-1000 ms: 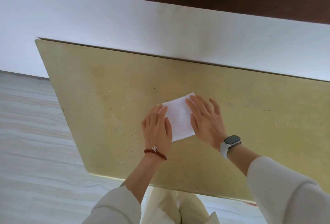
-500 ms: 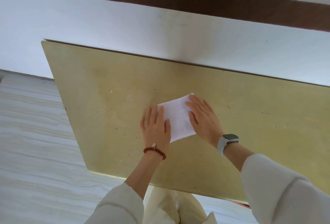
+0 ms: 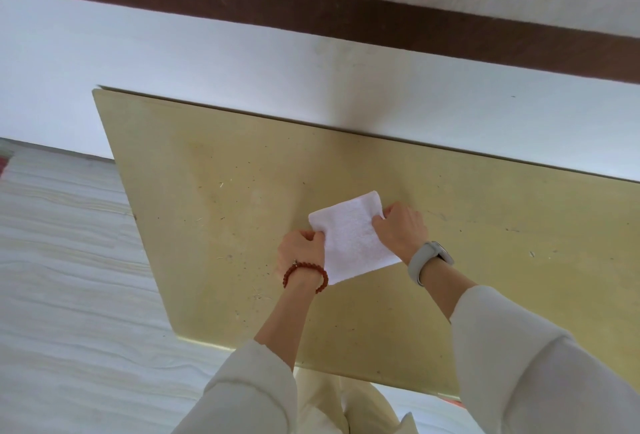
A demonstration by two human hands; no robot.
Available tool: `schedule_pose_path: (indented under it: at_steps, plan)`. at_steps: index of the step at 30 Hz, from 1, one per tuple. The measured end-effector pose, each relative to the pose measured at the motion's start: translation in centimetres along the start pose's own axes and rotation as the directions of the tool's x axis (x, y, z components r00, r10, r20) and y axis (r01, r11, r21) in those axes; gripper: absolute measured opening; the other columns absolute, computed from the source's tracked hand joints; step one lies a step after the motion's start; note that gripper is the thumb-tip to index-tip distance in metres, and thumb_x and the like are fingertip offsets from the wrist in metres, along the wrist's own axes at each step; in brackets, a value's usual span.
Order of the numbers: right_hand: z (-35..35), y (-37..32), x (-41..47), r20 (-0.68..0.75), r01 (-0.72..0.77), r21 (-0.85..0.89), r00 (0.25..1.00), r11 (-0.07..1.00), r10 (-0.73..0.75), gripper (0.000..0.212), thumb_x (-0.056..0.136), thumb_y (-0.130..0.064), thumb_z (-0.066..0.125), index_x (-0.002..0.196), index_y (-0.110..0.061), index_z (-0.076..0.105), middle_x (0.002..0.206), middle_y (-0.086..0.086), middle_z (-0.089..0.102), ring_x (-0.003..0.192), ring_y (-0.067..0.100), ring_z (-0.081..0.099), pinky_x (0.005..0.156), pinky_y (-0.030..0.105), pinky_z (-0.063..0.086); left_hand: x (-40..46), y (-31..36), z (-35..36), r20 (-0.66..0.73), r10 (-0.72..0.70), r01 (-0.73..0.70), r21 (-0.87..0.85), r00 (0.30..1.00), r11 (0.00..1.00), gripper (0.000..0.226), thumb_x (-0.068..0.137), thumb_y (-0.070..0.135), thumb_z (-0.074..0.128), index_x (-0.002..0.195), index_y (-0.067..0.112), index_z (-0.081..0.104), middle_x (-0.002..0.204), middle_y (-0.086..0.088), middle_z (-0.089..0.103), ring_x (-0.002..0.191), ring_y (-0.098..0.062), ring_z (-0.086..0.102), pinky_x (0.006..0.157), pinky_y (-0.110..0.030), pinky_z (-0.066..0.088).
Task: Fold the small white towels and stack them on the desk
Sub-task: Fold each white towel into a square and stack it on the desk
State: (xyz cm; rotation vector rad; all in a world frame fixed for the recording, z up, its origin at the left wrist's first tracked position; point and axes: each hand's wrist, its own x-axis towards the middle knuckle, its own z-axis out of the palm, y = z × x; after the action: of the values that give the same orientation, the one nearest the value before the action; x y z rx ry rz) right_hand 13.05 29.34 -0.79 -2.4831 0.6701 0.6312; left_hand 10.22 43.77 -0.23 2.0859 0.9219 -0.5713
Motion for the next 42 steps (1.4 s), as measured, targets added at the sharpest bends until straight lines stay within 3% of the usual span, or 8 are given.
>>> schedule_pose_path:
  at_steps: [4,8,12,17,20,25,30,42]
  plan:
    - [0.0,0.3,-1.0,-0.048,0.078,0.128,0.996,0.989,-0.072,0.012,0.086,-0.019,0.05,0.078,-0.013,0.044,0.077,-0.001,0.047,0.078,0.022,0.045,0.073,0.036,0.04,-0.3,-0.1,0.3,-0.042,0.06,-0.059,0.038,0.997,0.998,0.011,0.086,0.025,0.051,0.081,0.017,0.056,0.079,0.001,0.059,0.071,-0.018,0.053,0.062,-0.025,0.04]
    - [-1.7,0.4,-2.3,-0.032,0.123,0.424,0.992,0.897,-0.121,0.011,0.09,-0.018,0.053,0.096,-0.01,0.048,0.082,-0.002,0.053,0.075,0.017,0.049,0.057,0.023,0.038,-0.6,-0.3,-0.9,-0.027,0.164,-0.165,-0.251,0.986,0.954,0.008,0.087,0.018,0.054,0.085,0.01,0.055,0.083,0.0,0.057,0.074,-0.014,0.051,0.06,-0.021,0.038]
    - [-4.1,-0.4,-3.2,0.09,0.079,0.576,0.983,0.813,-0.159,0.031,0.091,-0.02,0.055,0.119,-0.007,0.053,0.103,0.003,0.062,0.096,0.022,0.059,0.072,0.025,0.045,-1.3,0.0,-3.9,0.067,0.156,-0.089,-0.583,0.985,0.808,0.01,0.089,0.008,0.051,0.081,0.01,0.056,0.073,0.001,0.053,0.069,-0.014,0.048,0.066,-0.022,0.043]
    - [-6.9,-3.2,-6.7,0.066,0.272,0.631,0.914,0.726,-0.4,0.015,0.091,-0.014,0.053,0.104,-0.016,0.059,0.102,0.004,0.065,0.092,0.021,0.06,0.079,0.031,0.047,-4.7,-1.0,-8.7,0.182,0.152,0.046,-0.774,0.971,0.632,0.017,0.091,0.011,0.054,0.104,0.005,0.061,0.084,-0.003,0.062,0.078,-0.015,0.055,0.072,-0.022,0.045]
    - [-7.0,-5.4,-10.2,0.009,0.454,0.585,0.826,0.673,-0.564,0.012,0.092,-0.013,0.049,0.1,-0.02,0.055,0.095,-0.002,0.061,0.083,0.014,0.056,0.072,0.026,0.047,-8.2,-3.3,-11.8,0.231,0.099,0.137,-0.815,0.968,0.564,0.01,0.088,0.02,0.06,0.091,0.012,0.065,0.084,-0.001,0.066,0.08,-0.014,0.058,0.074,-0.026,0.041]
    - [-4.5,-9.6,-17.9,-0.063,0.699,0.493,0.622,0.518,-0.78,0.009,0.09,-0.007,0.05,0.092,-0.016,0.052,0.074,-0.008,0.053,0.064,0.008,0.047,0.053,0.008,0.036,-14.1,-8.6,-16.7,-0.177,0.039,-0.169,-0.815,0.983,0.554,0.015,0.092,0.017,0.051,0.085,0.005,0.058,0.081,-0.006,0.055,0.079,-0.021,0.052,0.078,-0.032,0.048]
    - [0.8,-14.1,-28.5,-0.055,0.842,0.429,0.386,0.327,-0.921,0.008,0.091,-0.012,0.051,0.098,-0.012,0.056,0.072,-0.004,0.054,0.062,0.012,0.048,0.054,0.012,0.036,-20.3,-16.0,-22.6,-0.733,-0.094,-0.385,-0.457,0.674,0.802,0.018,0.095,0.028,0.042,0.09,0.012,0.048,0.069,0.007,0.051,0.061,-0.009,0.047,0.051,-0.021,0.034]
    - [23.4,-16.2,-66.4,0.108,0.886,0.431,-0.236,-0.168,-0.966,0.014,0.092,-0.021,0.049,0.102,-0.012,0.054,0.078,-0.006,0.052,0.067,0.018,0.048,0.063,0.029,0.038,-39.5,-52.0,-36.6,-0.877,-0.459,-0.179,-0.478,0.14,0.86,0.024,0.096,0.031,0.042,0.099,0.01,0.053,0.075,0.004,0.053,0.077,-0.026,0.057,0.065,-0.033,0.043]
